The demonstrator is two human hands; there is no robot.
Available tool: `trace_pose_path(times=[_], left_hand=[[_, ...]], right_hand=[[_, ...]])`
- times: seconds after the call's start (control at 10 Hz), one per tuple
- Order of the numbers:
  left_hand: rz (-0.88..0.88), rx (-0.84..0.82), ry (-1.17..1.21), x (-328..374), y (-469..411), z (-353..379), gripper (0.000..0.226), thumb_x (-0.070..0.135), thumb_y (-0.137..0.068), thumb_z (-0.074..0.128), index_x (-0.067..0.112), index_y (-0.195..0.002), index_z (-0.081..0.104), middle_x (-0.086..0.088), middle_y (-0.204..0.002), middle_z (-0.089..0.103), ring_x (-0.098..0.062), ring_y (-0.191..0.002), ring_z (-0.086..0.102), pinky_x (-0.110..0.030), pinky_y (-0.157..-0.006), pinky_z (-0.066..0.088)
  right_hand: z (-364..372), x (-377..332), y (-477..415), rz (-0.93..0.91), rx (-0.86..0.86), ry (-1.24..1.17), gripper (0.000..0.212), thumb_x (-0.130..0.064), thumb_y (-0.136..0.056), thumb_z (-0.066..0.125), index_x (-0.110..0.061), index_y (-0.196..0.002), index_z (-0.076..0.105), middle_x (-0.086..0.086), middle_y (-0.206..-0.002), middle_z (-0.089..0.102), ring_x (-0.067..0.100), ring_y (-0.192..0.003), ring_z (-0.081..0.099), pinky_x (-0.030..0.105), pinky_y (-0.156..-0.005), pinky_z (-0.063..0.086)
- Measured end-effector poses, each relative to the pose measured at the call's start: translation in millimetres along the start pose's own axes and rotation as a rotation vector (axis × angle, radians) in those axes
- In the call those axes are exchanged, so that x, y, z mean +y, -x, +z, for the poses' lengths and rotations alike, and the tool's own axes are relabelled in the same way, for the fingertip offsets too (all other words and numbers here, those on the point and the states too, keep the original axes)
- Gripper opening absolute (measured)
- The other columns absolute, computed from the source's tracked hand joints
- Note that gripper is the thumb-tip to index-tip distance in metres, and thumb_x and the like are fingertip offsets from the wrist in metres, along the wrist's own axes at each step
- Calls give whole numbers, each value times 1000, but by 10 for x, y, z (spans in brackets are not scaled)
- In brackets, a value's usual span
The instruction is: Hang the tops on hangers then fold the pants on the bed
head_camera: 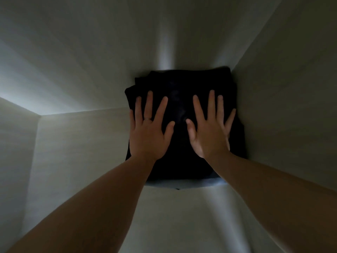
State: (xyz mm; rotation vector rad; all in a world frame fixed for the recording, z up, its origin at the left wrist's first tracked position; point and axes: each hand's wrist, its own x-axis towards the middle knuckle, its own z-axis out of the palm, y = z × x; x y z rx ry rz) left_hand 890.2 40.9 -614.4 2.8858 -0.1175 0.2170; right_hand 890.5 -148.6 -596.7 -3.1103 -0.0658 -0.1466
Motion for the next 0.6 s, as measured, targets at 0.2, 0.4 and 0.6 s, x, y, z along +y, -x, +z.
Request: trace_pose_path(times=[0.2,0.4,0.6], left_hand=[[-30,-166,12,74,-56,-199,71,65,-101,25,37,-162,2,-3,-171,-8,-32,-156,-7,-53,-125,7],[-68,-450,126,103,482,-668,78,73,-96,28,41,-161,0,5,-170,-10,-23,-156,-13,-51,-126,7],[-164,-678,351,142,1484,-1075,79,74,-95,36,37,-161,15,7,-171,-1,-22,-157,-7,-51,-125,11]], right_hand=[[-163,27,-57,1,-159,17,67,-61,-101,11,-35,-160,-5,11,-169,-10,33,-155,-7,70,-118,5],[-591,23,327,-9,-462,-48,72,-64,-101,16,-35,-158,-15,5,-167,-21,26,-155,-15,59,-122,-3],[-1207,-100,1288,-111,-665,-122,65,-60,-103,26,-40,-160,1,-2,-170,-1,24,-156,-4,53,-123,5]])
